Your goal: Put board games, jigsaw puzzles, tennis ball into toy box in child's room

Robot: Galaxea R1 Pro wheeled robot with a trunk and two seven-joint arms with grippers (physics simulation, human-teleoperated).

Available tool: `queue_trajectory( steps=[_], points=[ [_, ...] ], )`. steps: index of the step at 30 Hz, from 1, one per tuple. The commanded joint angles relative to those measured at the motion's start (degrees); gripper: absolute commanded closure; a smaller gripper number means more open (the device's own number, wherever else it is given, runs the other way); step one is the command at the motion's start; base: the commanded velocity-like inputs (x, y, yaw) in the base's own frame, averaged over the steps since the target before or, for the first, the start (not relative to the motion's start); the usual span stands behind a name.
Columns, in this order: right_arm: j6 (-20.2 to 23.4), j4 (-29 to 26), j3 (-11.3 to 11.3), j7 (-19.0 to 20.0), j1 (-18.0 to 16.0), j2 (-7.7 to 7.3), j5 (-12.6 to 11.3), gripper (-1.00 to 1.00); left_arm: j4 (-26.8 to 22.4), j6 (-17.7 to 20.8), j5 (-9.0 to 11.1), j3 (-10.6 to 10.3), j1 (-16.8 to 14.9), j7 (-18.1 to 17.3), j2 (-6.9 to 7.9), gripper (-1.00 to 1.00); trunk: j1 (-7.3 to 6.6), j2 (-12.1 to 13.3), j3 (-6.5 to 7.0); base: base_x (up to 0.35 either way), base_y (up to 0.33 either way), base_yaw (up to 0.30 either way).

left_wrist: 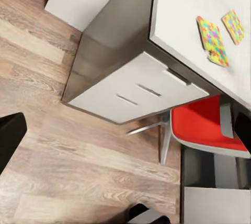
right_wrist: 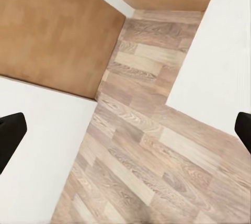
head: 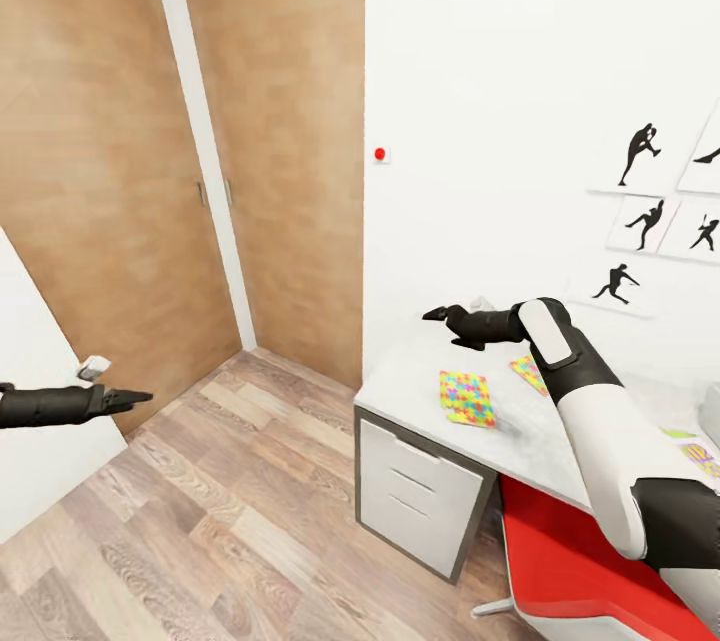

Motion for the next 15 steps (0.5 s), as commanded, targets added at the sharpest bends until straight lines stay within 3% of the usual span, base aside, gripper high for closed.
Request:
queue_trajectory(
  steps=[1,8,15],
  points=[
    [0.16,-0.06,0.09,-0.61,-0.05,0.36,-0.12,-1.00,0.37,0.33,-0.10,0.05,-0.08,0.66,-0.01,-1.00,0.03,-0.13,-0.11,-0.049,0.000,0.282],
    [0.12,0.21,0.14,-1.50,-0.02,3.47,-0.04,-1.00,2.55,-0.21,-0.08,-0.01,-0.07,5.46,-0.01,-1.00,0.03,-0.13,0.04,-0.062,0.000,0.282],
    [-0.12,0.42,1.23,-1.60,-0.04,5.06,0.05,-1.00,4.17,-0.32,-0.03,-0.09,-0.03,10.82,-0.15,-1.00,0.03,-0.13,0.19,-0.134,0.000,0.282]
  ],
)
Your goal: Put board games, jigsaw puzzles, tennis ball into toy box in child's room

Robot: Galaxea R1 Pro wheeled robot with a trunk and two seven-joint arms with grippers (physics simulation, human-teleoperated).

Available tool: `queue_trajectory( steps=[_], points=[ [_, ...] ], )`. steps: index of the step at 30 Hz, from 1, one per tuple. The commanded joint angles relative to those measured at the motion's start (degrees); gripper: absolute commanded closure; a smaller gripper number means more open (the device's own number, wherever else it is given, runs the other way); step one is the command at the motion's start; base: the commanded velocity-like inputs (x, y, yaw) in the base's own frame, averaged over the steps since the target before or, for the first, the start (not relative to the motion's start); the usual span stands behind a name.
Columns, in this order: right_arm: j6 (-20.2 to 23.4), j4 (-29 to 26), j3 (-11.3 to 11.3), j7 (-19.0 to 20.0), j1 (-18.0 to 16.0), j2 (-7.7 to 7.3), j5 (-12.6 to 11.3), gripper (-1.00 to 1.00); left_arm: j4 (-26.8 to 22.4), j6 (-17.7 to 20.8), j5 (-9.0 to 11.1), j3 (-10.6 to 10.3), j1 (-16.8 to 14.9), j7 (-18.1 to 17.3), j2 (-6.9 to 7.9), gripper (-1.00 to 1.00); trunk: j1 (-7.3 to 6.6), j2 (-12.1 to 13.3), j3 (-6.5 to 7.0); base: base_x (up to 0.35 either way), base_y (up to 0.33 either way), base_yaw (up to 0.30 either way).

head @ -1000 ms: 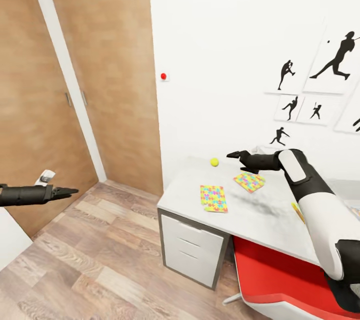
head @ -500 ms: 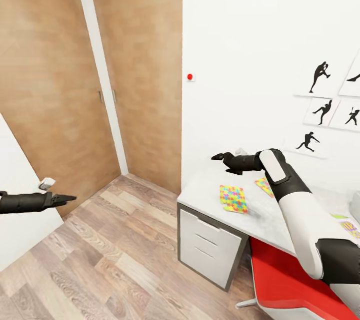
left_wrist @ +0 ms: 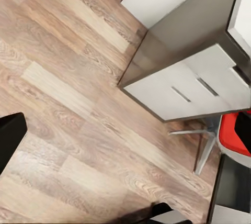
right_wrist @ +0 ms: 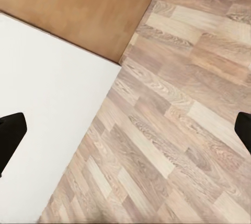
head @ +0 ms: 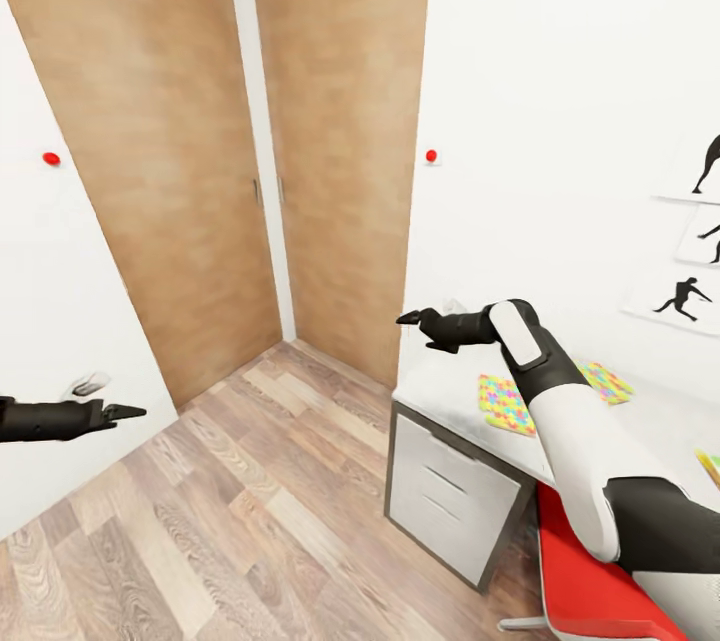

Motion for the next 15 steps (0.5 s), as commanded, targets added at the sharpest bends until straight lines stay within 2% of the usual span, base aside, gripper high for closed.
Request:
queue_trajectory(
  steps=[1,8,15],
  points=[
    [-0.40,-0.05,0.95,-0.34,-0.05,0.21,-0.32,-1.00,0.23,0.45,-0.09,0.02,-0.06,0.59,-0.08,-1.00,0.03,-0.13,-0.11,-0.032,0.000,0.282],
    [-3.35,0.13,6.36,-2.45,-0.06,1.73,-0.50,-1.00,1.09,0.38,-0.03,0.00,-0.03,3.06,-0.48,-1.00,0.03,-0.13,0.04,-0.011,0.000,0.282],
    [-4.05,0.37,7.66,-3.48,-0.02,4.59,-0.50,-1.00,2.72,-1.94,0.13,0.00,-0.03,5.21,-0.83,-1.00,0.03,-0.13,0.19,-0.001,0.000,0.282]
  ],
)
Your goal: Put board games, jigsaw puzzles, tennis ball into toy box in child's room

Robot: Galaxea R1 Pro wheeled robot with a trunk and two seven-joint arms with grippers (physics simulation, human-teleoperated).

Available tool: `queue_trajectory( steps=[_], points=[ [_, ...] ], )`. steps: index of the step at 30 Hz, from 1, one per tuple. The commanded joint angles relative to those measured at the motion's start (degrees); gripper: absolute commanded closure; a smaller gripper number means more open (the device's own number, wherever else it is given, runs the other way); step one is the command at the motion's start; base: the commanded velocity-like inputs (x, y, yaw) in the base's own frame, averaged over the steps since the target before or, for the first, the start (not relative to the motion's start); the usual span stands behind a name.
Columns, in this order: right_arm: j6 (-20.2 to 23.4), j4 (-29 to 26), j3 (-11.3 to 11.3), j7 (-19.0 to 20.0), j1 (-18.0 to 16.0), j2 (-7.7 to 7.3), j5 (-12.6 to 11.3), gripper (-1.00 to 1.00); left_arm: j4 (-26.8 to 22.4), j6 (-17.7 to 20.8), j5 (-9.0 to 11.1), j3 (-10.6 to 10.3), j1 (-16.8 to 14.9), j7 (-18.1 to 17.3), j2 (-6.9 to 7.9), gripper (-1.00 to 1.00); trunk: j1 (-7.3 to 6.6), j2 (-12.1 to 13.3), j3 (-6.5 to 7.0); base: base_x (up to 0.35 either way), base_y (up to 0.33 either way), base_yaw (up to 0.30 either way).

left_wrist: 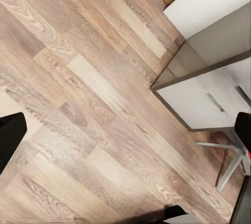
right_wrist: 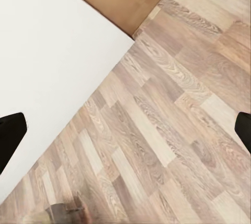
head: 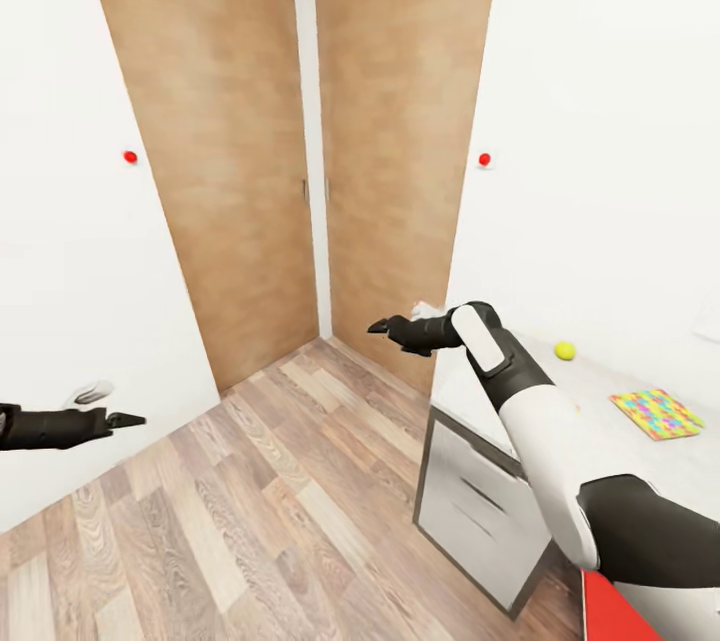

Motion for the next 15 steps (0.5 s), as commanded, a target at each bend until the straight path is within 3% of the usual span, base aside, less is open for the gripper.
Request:
queue_trajectory(
  steps=[1,5,7,10,13,15],
  points=[
    [-0.44,0.26,0.17,-0.59,-0.04,0.60,-0.52,-1.00,0.70,0.05,-0.05,0.05,-0.06,0.10,-0.14,-1.00,0.04,-0.13,-0.11,0.000,0.000,0.282],
    [-3.58,4.68,1.86,-0.64,0.05,2.08,-0.40,-1.00,3.15,-2.52,0.01,0.05,-0.06,2.96,-1.60,-1.00,0.04,-0.13,-0.03,0.000,0.000,0.282],
    [-5.67,7.48,4.51,-0.64,0.10,2.30,-0.10,-1.00,4.17,-3.98,0.09,0.05,-0.04,4.77,-2.22,-1.00,0.04,-0.13,0.02,0.000,0.000,0.282],
    [-10.29,11.92,10.79,-0.65,1.38,2.50,0.21,-1.00,6.33,-5.67,0.14,0.07,0.00,7.48,-3.72,-1.00,0.04,-0.13,0.08,0.000,0.000,0.282],
    [-14.05,14.67,14.01,-0.65,4.34,2.61,0.32,-1.00,8.54,-8.91,0.16,0.09,0.79,11.49,-5.90,-1.00,0.04,-0.13,0.15,0.000,0.000,0.282],
    [-15.88,15.45,14.83,-0.65,6.38,2.90,0.37,-1.00,8.97,-10.05,0.18,0.11,1.69,13.91,-6.85,-1.00,0.04,-0.13,0.19,0.000,0.000,0.282]
  ],
)
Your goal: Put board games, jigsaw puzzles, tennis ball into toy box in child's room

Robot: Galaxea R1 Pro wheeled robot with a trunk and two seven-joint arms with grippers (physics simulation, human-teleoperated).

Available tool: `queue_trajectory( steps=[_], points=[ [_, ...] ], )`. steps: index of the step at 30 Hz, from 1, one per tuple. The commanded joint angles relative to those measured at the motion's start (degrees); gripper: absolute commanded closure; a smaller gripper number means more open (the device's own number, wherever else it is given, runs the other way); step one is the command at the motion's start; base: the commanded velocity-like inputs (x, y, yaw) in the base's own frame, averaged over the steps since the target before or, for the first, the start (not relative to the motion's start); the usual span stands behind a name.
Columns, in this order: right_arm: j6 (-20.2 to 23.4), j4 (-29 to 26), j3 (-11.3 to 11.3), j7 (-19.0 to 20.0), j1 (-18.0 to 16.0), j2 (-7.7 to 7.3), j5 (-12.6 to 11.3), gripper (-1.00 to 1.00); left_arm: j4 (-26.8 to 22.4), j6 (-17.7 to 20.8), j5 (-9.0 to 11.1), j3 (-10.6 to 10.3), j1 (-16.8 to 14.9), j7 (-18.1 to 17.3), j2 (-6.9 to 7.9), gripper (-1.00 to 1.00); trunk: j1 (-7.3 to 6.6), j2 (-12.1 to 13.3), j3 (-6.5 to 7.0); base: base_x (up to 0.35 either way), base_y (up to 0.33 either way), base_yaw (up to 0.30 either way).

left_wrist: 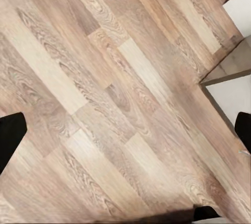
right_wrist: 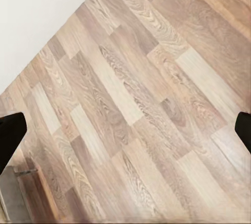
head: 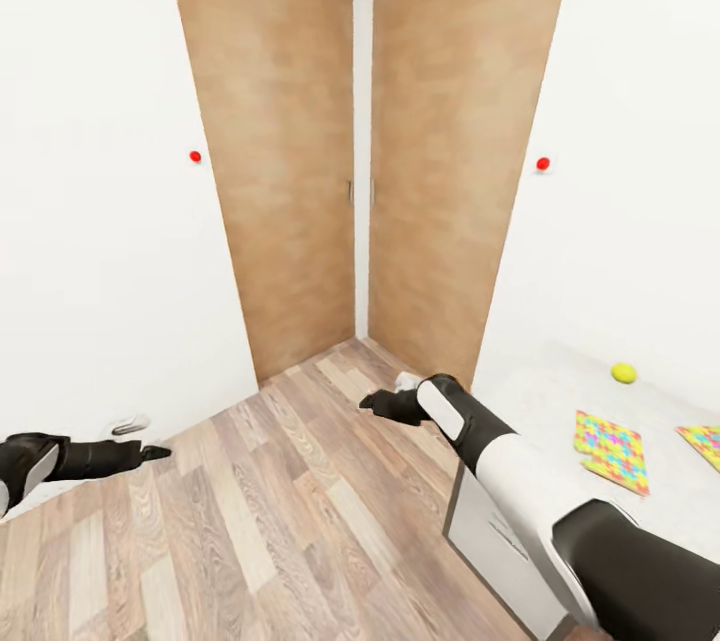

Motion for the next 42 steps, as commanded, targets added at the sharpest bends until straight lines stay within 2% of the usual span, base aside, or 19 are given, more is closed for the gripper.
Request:
queue_trajectory(
  steps=[1,5,8,14,17,20,23,26,29,31,35,39,42],
  points=[
    [-0.98,0.19,0.71,-0.53,1.52,0.27,-0.58,-1.00,0.11,-0.10,0.00,0.16,0.65,1.49,-0.55,-1.00,0.04,-0.13,-0.10,0.000,0.000,0.282],
    [-4.47,0.60,1.30,-0.49,7.09,0.92,-0.46,-1.00,0.34,-0.85,0.11,0.23,2.99,5.66,-2.03,-1.00,0.04,-0.13,-0.01,0.000,0.000,0.282],
    [-6.43,0.67,1.49,-0.46,10.10,1.02,-0.38,-1.00,0.37,-1.29,0.12,0.25,3.94,6.83,-2.50,-1.00,0.04,-0.13,0.06,0.000,0.000,0.282],
    [-10.90,0.75,3.66,-0.47,16.35,1.03,1.06,-1.00,0.40,-2.66,0.14,0.29,7.02,9.46,-3.56,-1.00,0.04,-0.13,0.18,0.000,0.000,0.282],
    [-14.11,0.78,4.05,-0.48,19.43,0.82,1.30,-1.00,0.40,-4.97,0.50,0.33,9.10,12.04,-4.89,-1.00,0.04,-0.13,0.25,0.000,0.000,0.282],
    [-16.49,0.79,4.14,-0.15,22.76,0.30,1.33,-1.00,0.40,-8.16,1.59,0.35,11.51,16.59,-6.47,-1.00,0.04,-0.13,0.31,0.000,0.000,0.282],
    [-17.97,0.77,4.19,-0.02,25.64,0.01,1.37,-1.00,0.40,-9.88,2.97,0.35,13.42,20.21,-7.12,-1.00,0.04,-0.13,0.35,0.000,0.000,0.284],
    [-20.17,0.83,4.27,-0.01,27.41,-0.46,1.34,-1.00,0.40,-11.34,4.71,0.35,14.72,22.35,-7.62,-1.00,0.04,-0.13,0.36,0.000,0.000,0.288],
    [-23.30,1.23,4.36,0.00,29.24,-1.64,1.33,-1.00,0.40,-13.94,6.70,0.35,16.52,24.39,-8.69,-1.00,0.04,-0.13,0.37,0.000,0.000,0.290],
    [-24.59,1.75,4.39,-0.03,30.09,-2.39,1.31,-1.00,0.40,-15.80,7.31,0.35,17.53,25.67,-9.49,-1.00,0.04,-0.13,0.37,0.000,0.000,0.290],
    [-27.44,3.94,4.40,-0.12,31.38,-3.12,1.32,-1.00,0.40,-18.82,7.77,0.35,19.66,28.13,-10.43,-1.00,0.04,-0.13,0.37,0.000,0.000,0.290],
    [-35.73,8.94,4.41,0.02,32.46,-3.39,1.43,-1.00,0.40,-22.91,7.98,0.35,22.45,30.63,-11.85,-1.00,0.04,-0.13,0.37,0.004,-0.017,0.290],
    [-38.55,10.59,4.41,0.06,32.68,-3.34,1.47,-1.00,0.40,-25.40,8.02,0.35,23.77,31.43,-12.90,-1.00,0.04,-0.13,0.37,0.047,-0.112,0.290]
  ],
)
